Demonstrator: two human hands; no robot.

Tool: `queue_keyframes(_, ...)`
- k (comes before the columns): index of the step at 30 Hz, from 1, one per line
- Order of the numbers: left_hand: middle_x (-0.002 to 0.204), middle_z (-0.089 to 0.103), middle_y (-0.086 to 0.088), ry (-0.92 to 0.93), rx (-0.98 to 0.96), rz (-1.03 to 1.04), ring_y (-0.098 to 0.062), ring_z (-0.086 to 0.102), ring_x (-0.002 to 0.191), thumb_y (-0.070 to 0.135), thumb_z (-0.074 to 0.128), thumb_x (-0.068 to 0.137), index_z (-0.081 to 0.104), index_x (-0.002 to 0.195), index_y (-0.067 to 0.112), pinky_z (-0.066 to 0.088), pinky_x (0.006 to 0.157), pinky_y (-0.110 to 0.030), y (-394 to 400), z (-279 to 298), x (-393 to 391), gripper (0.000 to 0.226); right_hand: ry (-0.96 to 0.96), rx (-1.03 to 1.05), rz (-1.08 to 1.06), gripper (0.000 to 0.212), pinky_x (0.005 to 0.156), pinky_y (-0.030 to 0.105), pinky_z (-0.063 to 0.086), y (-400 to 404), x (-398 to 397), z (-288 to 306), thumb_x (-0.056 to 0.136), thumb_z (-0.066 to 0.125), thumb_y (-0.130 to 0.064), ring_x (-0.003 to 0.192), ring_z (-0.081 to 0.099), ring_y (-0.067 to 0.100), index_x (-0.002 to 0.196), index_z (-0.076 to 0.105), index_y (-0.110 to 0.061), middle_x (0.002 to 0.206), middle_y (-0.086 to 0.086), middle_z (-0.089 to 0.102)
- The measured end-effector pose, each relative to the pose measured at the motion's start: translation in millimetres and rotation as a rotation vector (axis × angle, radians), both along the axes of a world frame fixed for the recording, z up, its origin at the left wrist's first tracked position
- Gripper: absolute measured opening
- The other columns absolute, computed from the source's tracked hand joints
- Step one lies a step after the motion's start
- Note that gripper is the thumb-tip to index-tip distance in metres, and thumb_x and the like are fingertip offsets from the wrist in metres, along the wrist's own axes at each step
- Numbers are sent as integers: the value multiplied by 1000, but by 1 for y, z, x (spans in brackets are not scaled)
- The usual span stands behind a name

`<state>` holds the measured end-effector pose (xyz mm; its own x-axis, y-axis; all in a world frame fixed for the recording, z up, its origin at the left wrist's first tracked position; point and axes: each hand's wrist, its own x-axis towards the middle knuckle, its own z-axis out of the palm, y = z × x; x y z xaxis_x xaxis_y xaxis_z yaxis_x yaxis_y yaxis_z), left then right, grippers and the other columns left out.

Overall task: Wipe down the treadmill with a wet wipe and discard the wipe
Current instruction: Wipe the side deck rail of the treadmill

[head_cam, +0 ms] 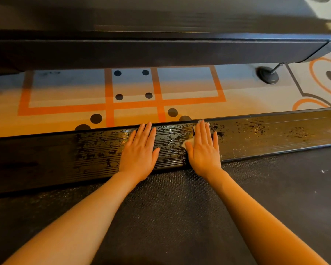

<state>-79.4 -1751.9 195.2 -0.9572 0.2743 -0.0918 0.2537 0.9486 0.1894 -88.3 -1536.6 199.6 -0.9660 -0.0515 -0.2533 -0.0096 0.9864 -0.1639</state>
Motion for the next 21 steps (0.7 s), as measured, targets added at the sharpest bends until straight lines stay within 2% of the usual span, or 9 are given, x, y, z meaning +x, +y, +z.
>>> queue_keyframes(3, 164, 1, -9, -7, -14, -4, -23, -2, 151, 47, 13, 99, 11, 156, 9, 1, 122, -38, 0, 0, 0, 68, 8, -34, -4, 71, 119, 39, -16, 6, 41, -1, 98, 3, -52, 149, -20, 21, 155, -11, -12, 163, 6, -16)
queue_keyframes(6, 164, -2, -9, -6, -23, -1, -22, -4, 151, 47, 11, 98, 8, 156, 10, 1, 122, -38, 1, 0, 0, 68, 1, 13, 27, 71, 119, 40, -16, 15, 61, -3, 96, 2, -55, 150, -18, 21, 152, -12, -14, 163, 5, -14)
queue_keyframes(11, 164, -1, -9, -5, -27, 1, -22, -4, 151, 47, 12, 99, 8, 156, 10, 2, 123, -38, 1, 0, 0, 68, -13, 37, 32, 79, 117, 39, -19, 17, 22, -3, 92, -1, -59, 149, -22, 20, 154, -13, -12, 162, 5, -19)
queue_keyframes(15, 163, -1, -9, -15, -10, 4, -22, -4, 151, 46, 13, 99, 8, 155, 9, -1, 122, -38, 1, 1, 0, 67, -28, 35, -12, 72, 118, 40, -16, 11, -21, -1, 103, 11, -52, 149, -21, 22, 156, -9, -10, 163, 8, -17)
queue_keyframes(17, 163, -3, -9, -26, -11, 6, -22, -6, 151, 46, 13, 99, 6, 156, 10, -2, 122, -37, 1, 1, 0, 68, -19, 18, -18, 68, 117, 39, -16, 9, -23, -1, 105, 16, -48, 149, -20, 22, 156, -8, -10, 164, 8, -17)
queue_keyframes(21, 164, -4, -8, -64, 4, 18, -22, -7, 151, 46, 17, 101, 6, 156, 11, -4, 121, -37, 1, 7, 1, 66, -19, -4, 15, 71, 117, 38, -17, 8, 7, 2, 98, 5, -51, 149, -22, 20, 156, -9, -12, 163, 5, -18)
